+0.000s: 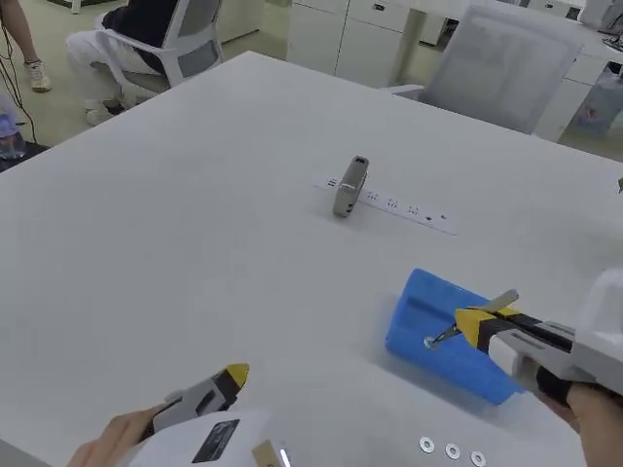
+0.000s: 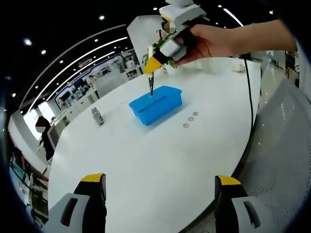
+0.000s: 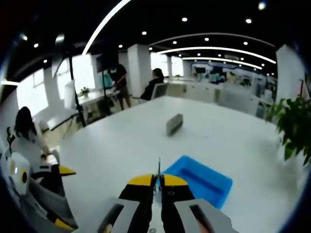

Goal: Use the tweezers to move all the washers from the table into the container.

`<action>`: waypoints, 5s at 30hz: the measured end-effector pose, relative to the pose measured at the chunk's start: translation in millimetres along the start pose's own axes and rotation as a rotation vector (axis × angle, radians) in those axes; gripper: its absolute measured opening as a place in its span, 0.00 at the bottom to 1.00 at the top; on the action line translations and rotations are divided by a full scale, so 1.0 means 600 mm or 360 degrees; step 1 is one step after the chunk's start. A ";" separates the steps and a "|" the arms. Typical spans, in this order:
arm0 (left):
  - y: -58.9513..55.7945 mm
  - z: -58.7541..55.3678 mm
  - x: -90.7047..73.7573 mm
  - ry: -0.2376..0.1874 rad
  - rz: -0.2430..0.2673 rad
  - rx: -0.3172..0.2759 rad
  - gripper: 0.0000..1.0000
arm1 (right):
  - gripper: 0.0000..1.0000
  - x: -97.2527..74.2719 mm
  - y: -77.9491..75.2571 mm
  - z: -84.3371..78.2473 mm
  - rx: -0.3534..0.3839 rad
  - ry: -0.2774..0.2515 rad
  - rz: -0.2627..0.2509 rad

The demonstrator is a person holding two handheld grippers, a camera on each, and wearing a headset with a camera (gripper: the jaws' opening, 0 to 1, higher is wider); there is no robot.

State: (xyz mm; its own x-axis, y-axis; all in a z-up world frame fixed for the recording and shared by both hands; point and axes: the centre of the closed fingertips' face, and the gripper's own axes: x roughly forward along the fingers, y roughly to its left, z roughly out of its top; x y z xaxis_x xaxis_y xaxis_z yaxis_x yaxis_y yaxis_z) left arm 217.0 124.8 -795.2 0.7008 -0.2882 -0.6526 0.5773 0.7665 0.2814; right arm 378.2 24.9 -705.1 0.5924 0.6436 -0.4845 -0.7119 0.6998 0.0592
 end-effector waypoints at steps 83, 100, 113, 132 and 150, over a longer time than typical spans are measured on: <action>0.001 -0.009 0.002 0.0050 0.0000 0.0008 0.92 | 0.03 -0.024 -0.027 -0.089 0.0137 0.0040 -0.0146; 0.001 -0.004 0.001 0.0022 -0.0010 -0.0013 0.92 | 0.03 -0.017 0.018 -0.188 0.0094 0.0254 -0.0095; 0.000 -0.006 0.001 0.0033 -0.0007 0.0004 0.91 | 0.03 -0.008 0.010 -0.205 0.0109 0.0287 -0.0151; 0.005 -0.004 0.000 0.0023 0.0020 0.0014 0.91 | 0.01 -0.004 0.023 -0.207 -0.0084 0.0303 -0.0194; -0.002 0.003 -0.003 -0.0018 -0.0018 0.0011 0.93 | 0.01 0.006 0.024 -0.183 -0.0108 0.0346 -0.0146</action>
State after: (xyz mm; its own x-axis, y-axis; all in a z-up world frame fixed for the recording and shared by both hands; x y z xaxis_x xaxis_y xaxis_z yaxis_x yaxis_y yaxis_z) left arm 215.7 123.1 -793.0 0.6989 -0.3030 -0.6479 0.5879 0.7593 0.2790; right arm 328.8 3.2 -801.9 0.5659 0.4912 -0.6622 -0.6869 0.7251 -0.0491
